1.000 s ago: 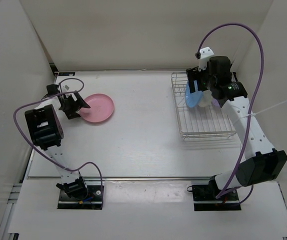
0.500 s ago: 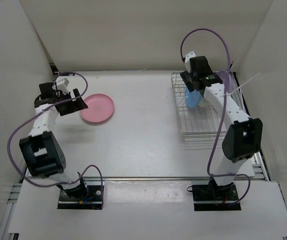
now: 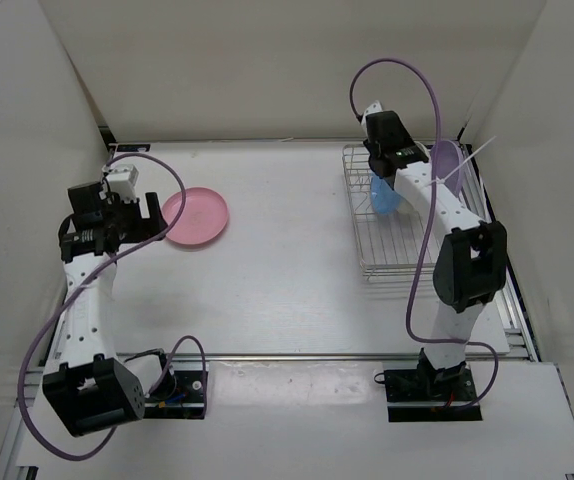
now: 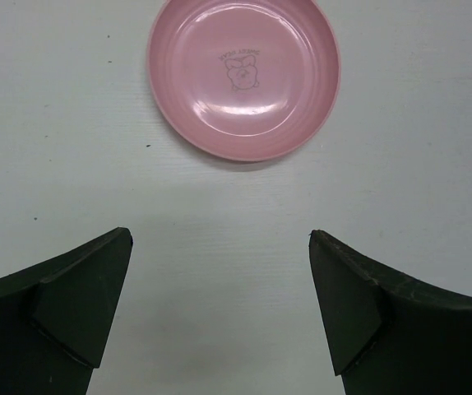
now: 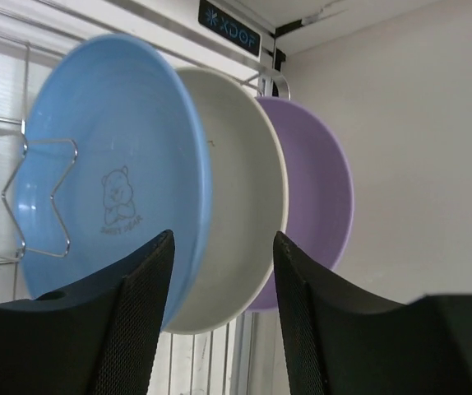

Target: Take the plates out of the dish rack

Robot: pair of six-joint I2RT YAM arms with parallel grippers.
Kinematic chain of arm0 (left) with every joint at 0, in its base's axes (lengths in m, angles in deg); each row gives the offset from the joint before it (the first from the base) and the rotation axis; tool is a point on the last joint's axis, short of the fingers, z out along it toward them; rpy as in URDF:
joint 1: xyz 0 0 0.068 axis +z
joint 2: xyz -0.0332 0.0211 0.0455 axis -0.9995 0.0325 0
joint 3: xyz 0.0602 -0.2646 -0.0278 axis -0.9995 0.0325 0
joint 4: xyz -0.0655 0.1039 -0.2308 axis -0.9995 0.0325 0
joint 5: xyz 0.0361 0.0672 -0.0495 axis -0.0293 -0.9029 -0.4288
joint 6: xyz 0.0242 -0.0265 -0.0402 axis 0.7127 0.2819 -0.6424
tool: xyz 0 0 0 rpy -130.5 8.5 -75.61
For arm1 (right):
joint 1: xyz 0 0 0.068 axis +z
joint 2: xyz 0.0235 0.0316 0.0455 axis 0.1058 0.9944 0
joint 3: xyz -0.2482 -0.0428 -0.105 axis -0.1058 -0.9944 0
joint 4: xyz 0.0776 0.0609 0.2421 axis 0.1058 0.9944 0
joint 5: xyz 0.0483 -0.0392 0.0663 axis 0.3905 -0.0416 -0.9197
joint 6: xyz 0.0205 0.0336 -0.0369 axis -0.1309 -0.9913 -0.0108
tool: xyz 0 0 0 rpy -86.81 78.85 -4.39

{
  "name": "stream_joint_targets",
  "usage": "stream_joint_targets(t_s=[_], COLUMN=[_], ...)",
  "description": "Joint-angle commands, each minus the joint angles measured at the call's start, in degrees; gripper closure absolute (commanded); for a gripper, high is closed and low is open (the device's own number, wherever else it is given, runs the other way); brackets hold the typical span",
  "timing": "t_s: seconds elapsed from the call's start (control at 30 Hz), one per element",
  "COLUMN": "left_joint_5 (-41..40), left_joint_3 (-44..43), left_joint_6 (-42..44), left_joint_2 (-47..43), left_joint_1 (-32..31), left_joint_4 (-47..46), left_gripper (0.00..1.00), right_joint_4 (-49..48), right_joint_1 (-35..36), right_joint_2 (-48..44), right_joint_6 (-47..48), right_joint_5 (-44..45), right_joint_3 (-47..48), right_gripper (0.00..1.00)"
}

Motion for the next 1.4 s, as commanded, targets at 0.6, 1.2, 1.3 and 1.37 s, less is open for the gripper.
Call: stream_joint_targets(t_s=[0.6,1.2,1.3,1.37], left_joint_5=[3.2,5.4,5.9,5.9], left_joint_3=[1.3,4.1,4.1,4.1], left_joint_6=[2.4,2.6,3.1,2.5], left_joint_2=[-4.6,-5.1,-4.6,-4.6], left_joint_1=[5.8,5.8,5.8,5.8], left_joint_4=[3.4,1.2,1.2,0.7], left_gripper=[0.0,0.0,0.0,0.0], right_joint_4=[-0.9,-4.5,-7.1,-8.9], right_joint_1=[2.5,3.1,1.9,1.4], right_joint_2=[3.3,4.9,4.9,4.9], right_joint_6=[0.9,7.7,12.0,14.0], right_joint_5=[9.6,19.5,20.9,21.5], right_joint_3=[-0.1,7.3,9.4,10.0], right_gripper=[0.87,0.99,0.99,0.99])
